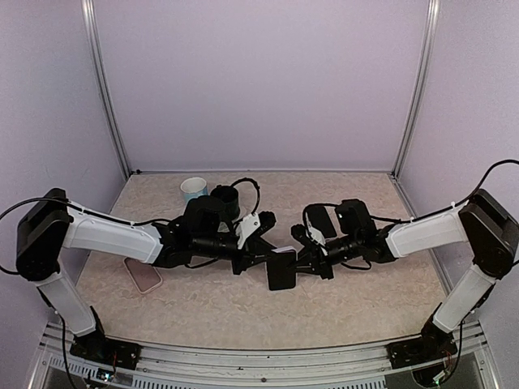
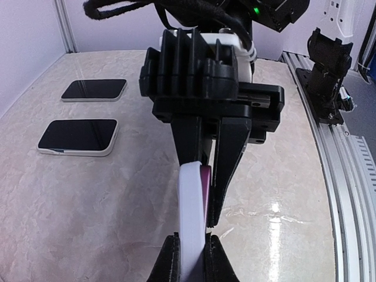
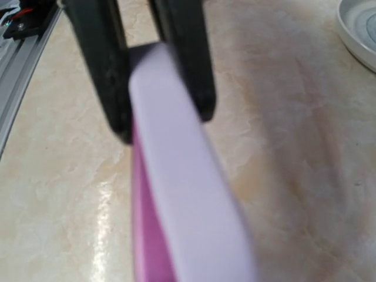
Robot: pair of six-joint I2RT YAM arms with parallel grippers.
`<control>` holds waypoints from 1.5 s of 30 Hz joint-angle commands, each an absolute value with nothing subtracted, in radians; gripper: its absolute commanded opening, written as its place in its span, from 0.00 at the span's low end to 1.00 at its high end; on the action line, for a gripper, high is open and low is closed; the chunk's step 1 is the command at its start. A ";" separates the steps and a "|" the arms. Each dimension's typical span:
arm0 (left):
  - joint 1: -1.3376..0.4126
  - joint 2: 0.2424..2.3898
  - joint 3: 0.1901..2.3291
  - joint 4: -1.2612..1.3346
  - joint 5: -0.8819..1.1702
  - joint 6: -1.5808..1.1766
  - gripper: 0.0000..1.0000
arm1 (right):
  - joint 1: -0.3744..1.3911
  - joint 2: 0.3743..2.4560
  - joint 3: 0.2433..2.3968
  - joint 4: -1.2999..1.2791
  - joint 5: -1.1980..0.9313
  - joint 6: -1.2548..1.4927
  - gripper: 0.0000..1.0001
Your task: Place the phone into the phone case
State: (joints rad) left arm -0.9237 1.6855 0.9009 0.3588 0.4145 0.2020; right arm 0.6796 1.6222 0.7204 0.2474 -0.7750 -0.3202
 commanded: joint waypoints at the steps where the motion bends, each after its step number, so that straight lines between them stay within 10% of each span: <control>1: -0.922 1.670 0.878 0.320 0.382 0.206 0.00 | 0.682 1.573 0.717 0.270 -0.736 -0.299 0.00; 3: -0.919 1.648 0.839 0.385 0.382 0.183 0.49 | 0.682 1.519 0.736 0.236 -0.749 -0.294 0.00; 5: -0.917 1.606 0.772 0.495 0.393 0.162 0.65 | 0.682 1.457 0.759 0.205 -0.778 -0.286 0.00; 15: -0.964 1.575 0.809 0.645 0.405 0.071 0.61 | 0.711 1.263 0.884 0.190 -0.943 -0.182 0.00; 21: -0.992 1.577 0.844 0.674 0.403 0.057 0.00 | 0.733 1.221 0.912 0.189 -0.916 -0.168 0.00; 27: -1.035 1.542 0.810 0.717 0.363 0.078 0.00 | 0.742 1.189 0.907 0.223 -0.904 -0.134 0.00; 30: -1.043 1.524 0.771 0.815 0.327 0.047 0.67 | 0.745 1.173 0.901 0.289 -0.906 -0.087 0.00; 32: -1.059 1.510 0.726 0.943 0.303 0.042 0.72 | 0.745 1.161 0.901 0.350 -0.909 -0.045 0.00; 40: -1.081 1.566 0.777 1.140 0.367 -0.008 0.66 | 0.747 1.143 0.927 0.502 -0.952 0.064 0.00; 45: -1.082 1.594 0.826 1.165 0.383 -0.036 0.16 | 0.746 1.124 0.931 0.506 -0.955 0.071 0.00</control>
